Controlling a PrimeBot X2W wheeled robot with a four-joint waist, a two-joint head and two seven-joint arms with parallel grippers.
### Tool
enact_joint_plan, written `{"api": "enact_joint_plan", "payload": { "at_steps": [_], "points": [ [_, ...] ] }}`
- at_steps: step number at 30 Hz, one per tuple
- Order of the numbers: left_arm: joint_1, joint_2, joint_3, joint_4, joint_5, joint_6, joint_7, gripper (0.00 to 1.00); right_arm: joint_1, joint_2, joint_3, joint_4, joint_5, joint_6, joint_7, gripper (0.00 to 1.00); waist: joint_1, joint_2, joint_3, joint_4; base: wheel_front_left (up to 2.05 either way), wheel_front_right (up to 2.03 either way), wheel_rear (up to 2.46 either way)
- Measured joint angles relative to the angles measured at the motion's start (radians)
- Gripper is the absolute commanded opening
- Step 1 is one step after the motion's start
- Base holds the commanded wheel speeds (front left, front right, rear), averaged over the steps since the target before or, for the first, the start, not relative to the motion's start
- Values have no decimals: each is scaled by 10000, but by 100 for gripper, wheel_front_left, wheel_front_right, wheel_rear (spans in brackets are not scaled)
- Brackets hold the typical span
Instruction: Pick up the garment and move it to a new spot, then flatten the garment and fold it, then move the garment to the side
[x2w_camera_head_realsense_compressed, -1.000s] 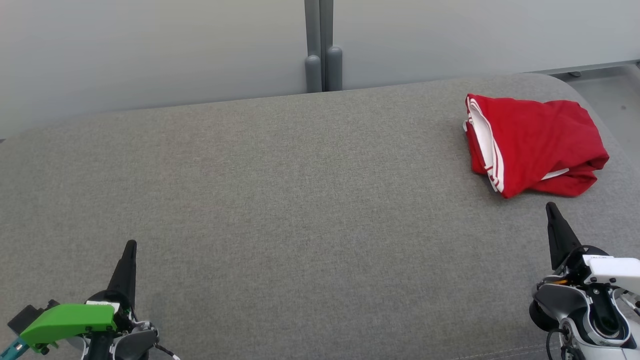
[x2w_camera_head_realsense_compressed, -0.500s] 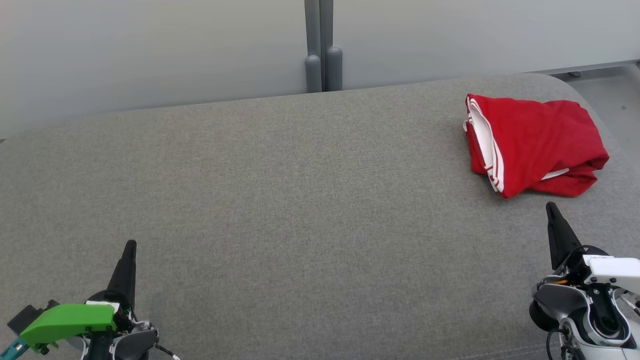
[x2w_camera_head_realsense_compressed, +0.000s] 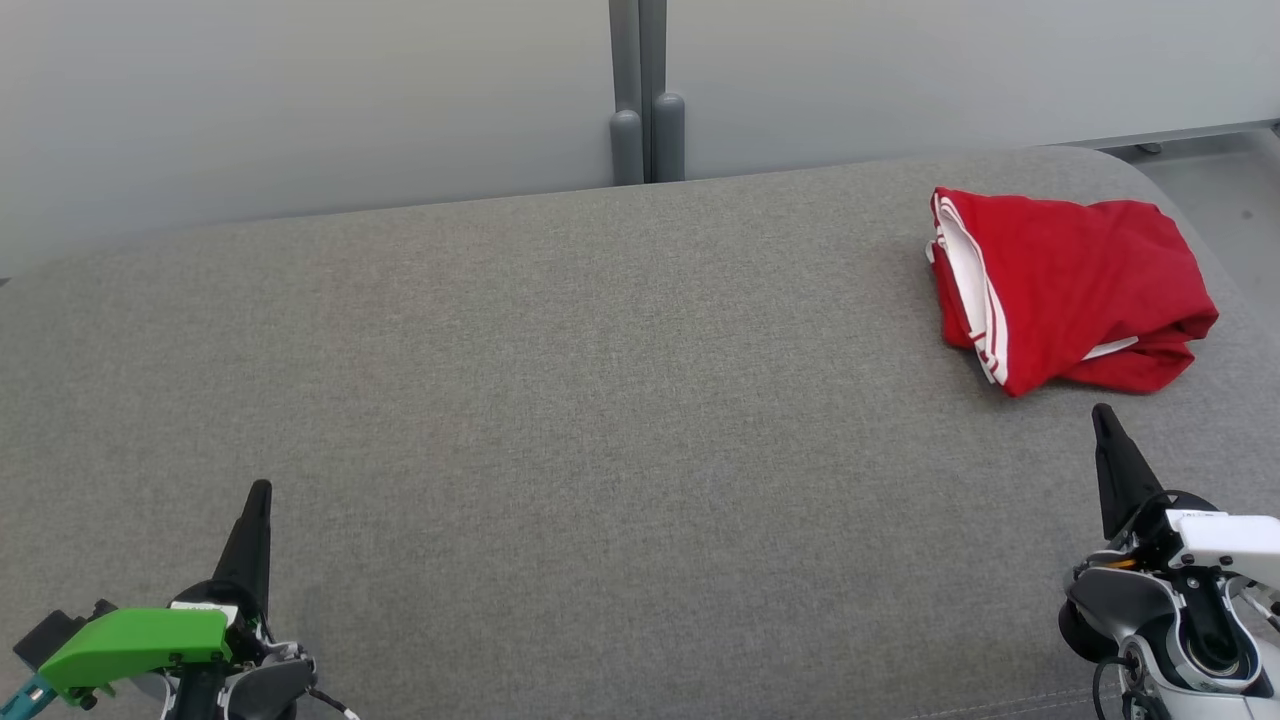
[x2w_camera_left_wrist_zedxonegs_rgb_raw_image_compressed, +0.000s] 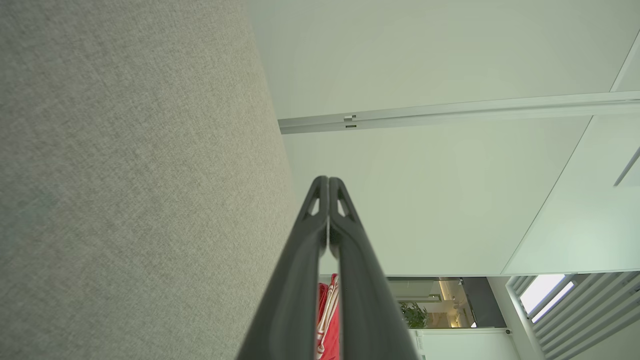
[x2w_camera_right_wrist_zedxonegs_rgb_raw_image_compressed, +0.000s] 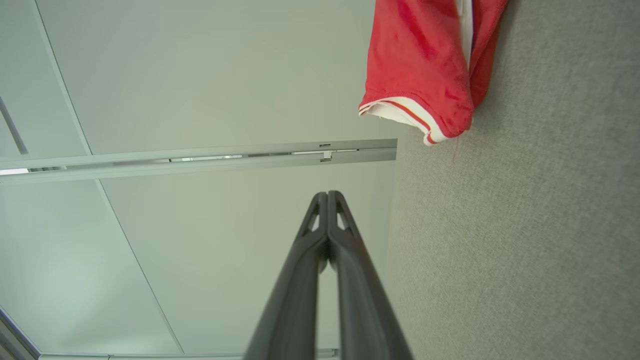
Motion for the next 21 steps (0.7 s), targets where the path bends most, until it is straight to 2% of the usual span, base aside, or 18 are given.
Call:
{"api": "enact_joint_plan", "payload": {
  "at_steps": [21],
  "points": [
    [0,-2,33,-12,0,-2,0,0,0,4,-13,-6,0,0,31,0,0,0,2,0,0,0,0]
  ]
}}
